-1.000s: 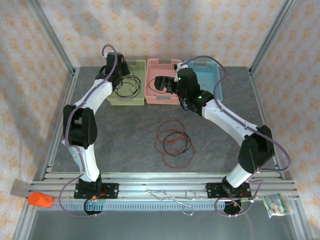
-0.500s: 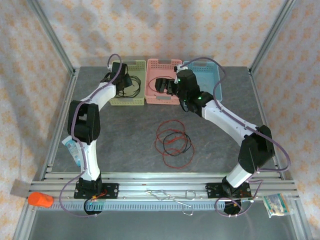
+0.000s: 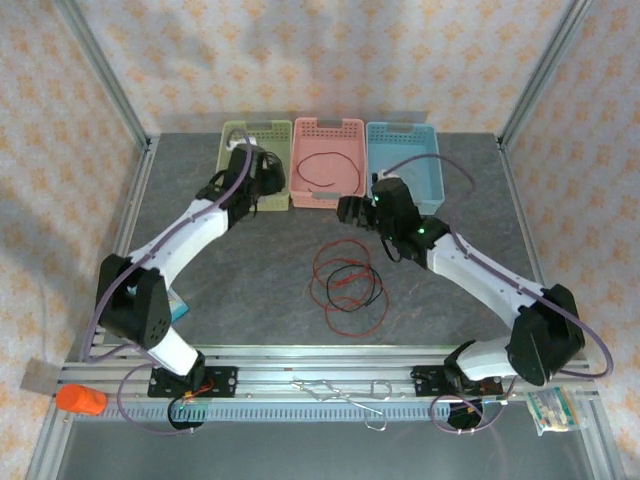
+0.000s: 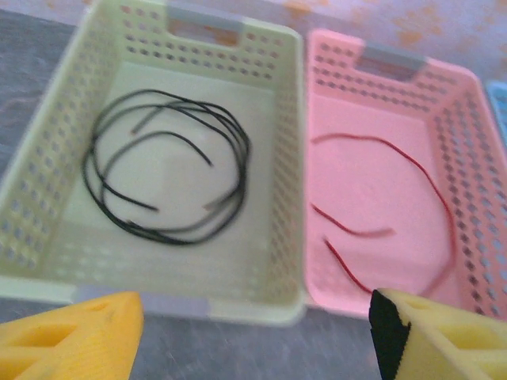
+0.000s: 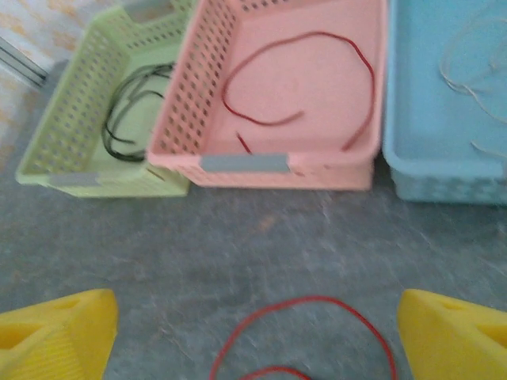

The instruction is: Untangle the cables

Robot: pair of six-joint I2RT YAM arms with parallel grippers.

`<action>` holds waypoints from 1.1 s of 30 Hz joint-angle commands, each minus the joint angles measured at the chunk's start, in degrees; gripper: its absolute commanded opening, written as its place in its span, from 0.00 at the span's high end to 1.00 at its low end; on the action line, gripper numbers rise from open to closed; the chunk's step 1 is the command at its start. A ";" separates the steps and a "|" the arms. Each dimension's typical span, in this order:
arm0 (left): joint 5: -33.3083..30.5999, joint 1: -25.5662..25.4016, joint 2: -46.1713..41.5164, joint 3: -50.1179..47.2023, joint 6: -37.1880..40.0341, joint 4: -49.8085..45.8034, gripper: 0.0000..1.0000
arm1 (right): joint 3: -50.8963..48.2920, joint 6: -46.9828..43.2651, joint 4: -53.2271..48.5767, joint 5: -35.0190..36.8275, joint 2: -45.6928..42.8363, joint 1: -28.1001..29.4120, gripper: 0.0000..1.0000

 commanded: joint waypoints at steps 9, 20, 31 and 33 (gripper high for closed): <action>0.68 -13.92 -5.76 -16.09 -6.02 9.26 0.23 | -9.87 5.38 -6.11 3.29 -2.32 0.33 0.20; -0.80 -19.88 0.51 -20.90 -12.63 10.14 0.42 | -8.86 6.43 -5.63 4.90 7.59 0.28 0.36; 0.53 -21.12 8.78 -17.82 -12.30 8.52 0.52 | -6.11 3.99 -6.75 6.12 12.72 0.25 0.45; 0.70 -21.21 10.00 -17.03 -12.15 7.93 0.53 | -6.12 3.96 -6.58 6.03 12.85 0.24 0.47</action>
